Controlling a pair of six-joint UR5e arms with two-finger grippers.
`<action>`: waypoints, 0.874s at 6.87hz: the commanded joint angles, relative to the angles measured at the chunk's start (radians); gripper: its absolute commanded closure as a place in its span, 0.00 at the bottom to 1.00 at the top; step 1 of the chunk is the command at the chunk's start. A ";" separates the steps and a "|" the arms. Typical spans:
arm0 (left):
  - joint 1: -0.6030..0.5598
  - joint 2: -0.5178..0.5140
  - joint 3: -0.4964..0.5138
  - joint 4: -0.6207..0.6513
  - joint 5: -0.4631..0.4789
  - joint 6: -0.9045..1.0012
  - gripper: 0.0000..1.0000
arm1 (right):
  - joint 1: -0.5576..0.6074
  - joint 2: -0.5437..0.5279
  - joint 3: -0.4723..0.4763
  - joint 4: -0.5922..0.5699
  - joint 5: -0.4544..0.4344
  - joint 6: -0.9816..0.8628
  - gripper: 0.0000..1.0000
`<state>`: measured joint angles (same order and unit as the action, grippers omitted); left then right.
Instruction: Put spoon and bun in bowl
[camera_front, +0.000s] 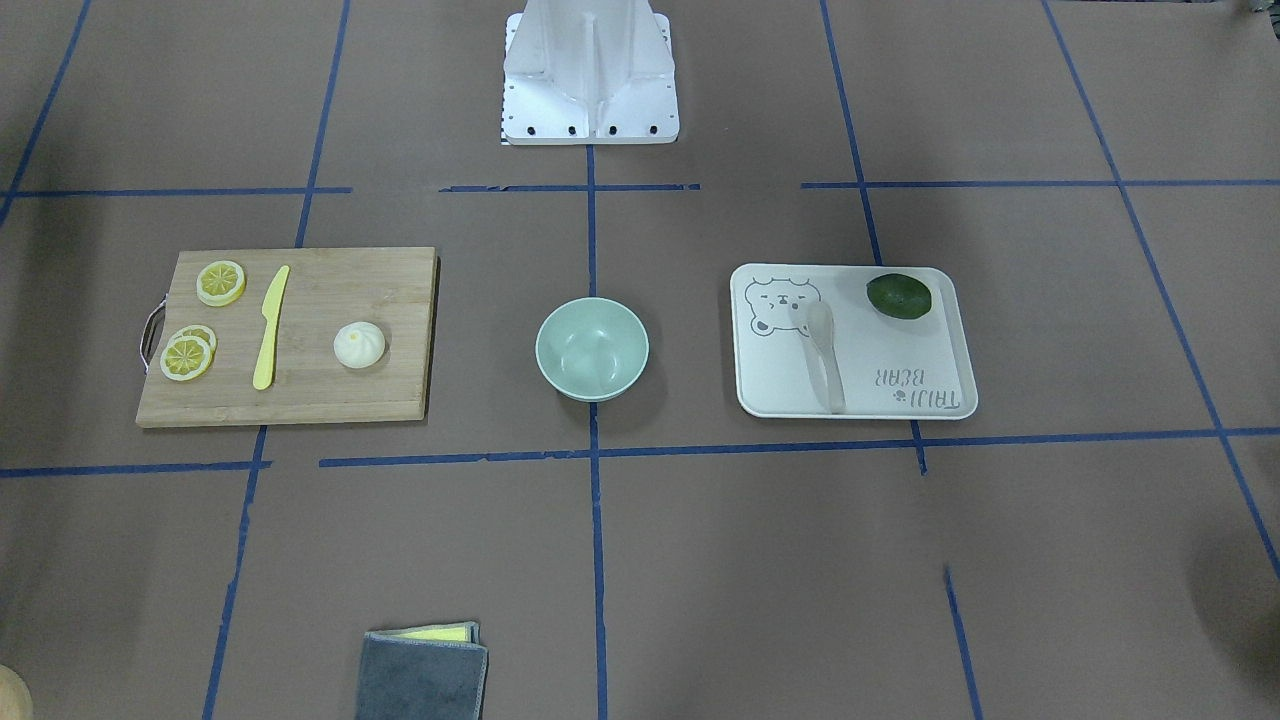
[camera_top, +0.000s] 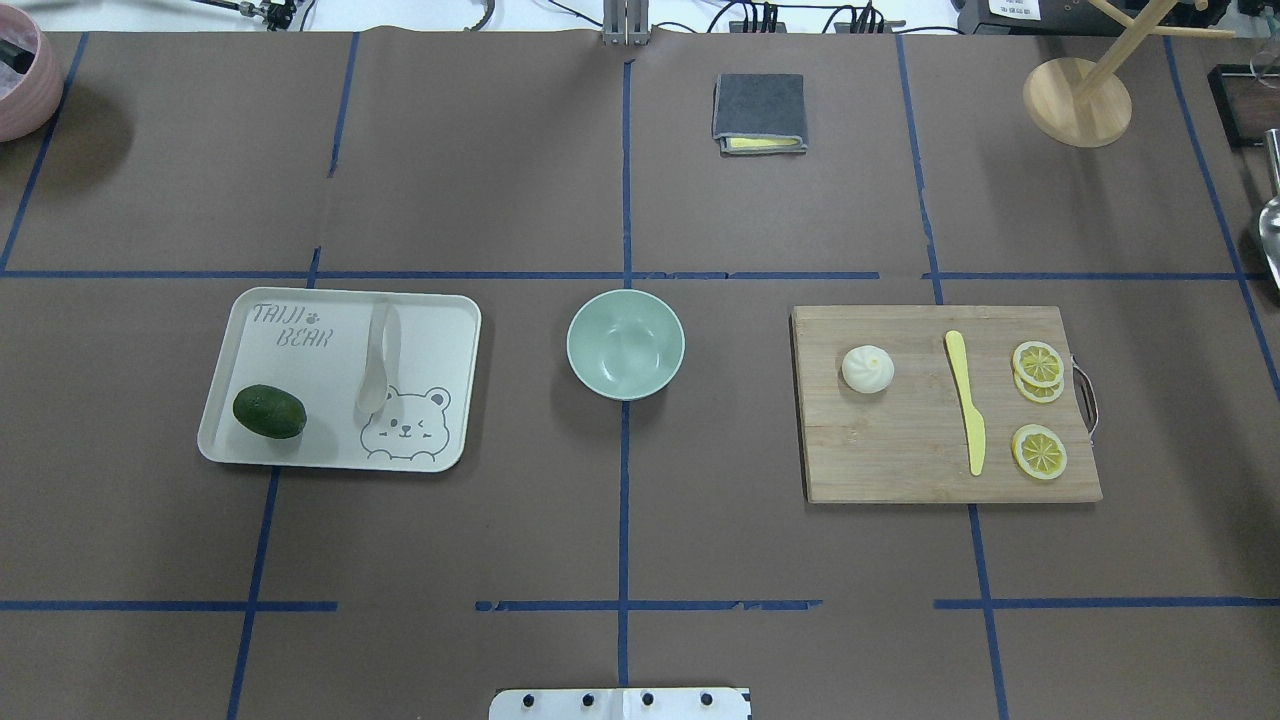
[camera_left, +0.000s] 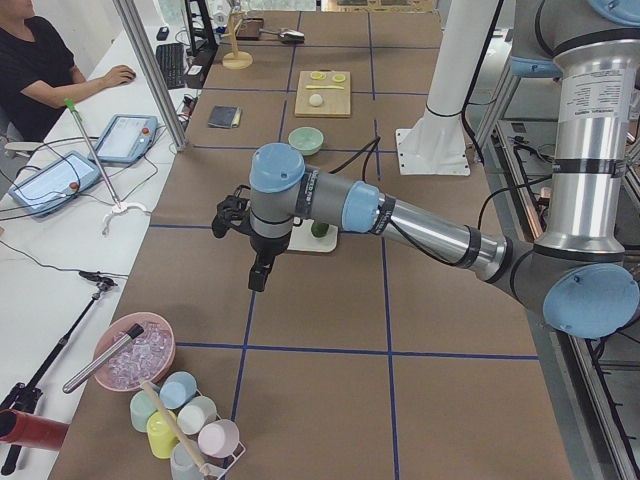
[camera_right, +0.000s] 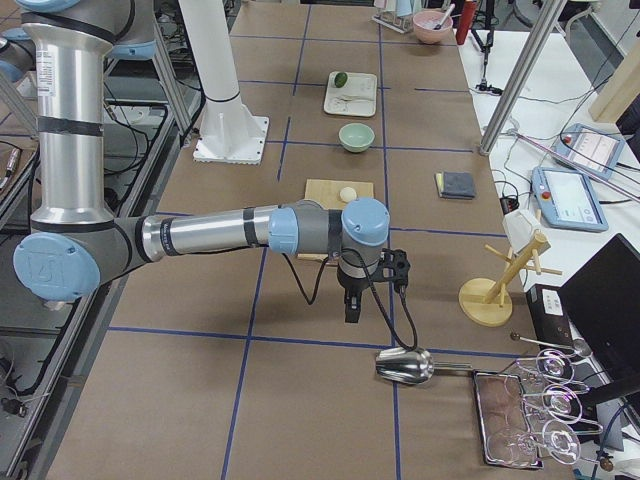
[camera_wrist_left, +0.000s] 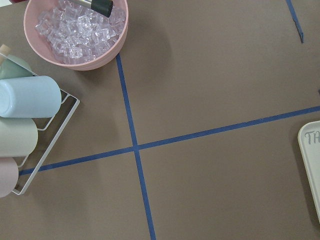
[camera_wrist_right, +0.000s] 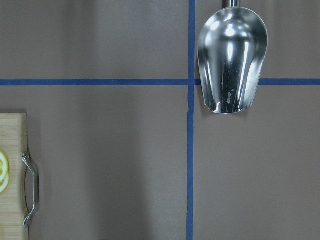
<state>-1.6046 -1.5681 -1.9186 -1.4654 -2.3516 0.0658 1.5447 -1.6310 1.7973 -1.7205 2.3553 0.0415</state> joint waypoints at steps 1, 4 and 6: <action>0.002 0.026 -0.010 0.005 -0.002 0.012 0.00 | 0.000 0.000 0.020 -0.001 0.004 0.009 0.00; 0.008 0.040 -0.013 0.001 -0.009 0.019 0.00 | 0.000 -0.001 0.042 -0.001 0.025 0.015 0.00; 0.040 0.043 -0.010 -0.006 -0.015 0.025 0.00 | 0.000 -0.007 0.073 -0.001 0.041 0.014 0.00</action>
<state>-1.5809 -1.5272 -1.9295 -1.4671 -2.3612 0.0865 1.5448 -1.6341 1.8553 -1.7211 2.3883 0.0554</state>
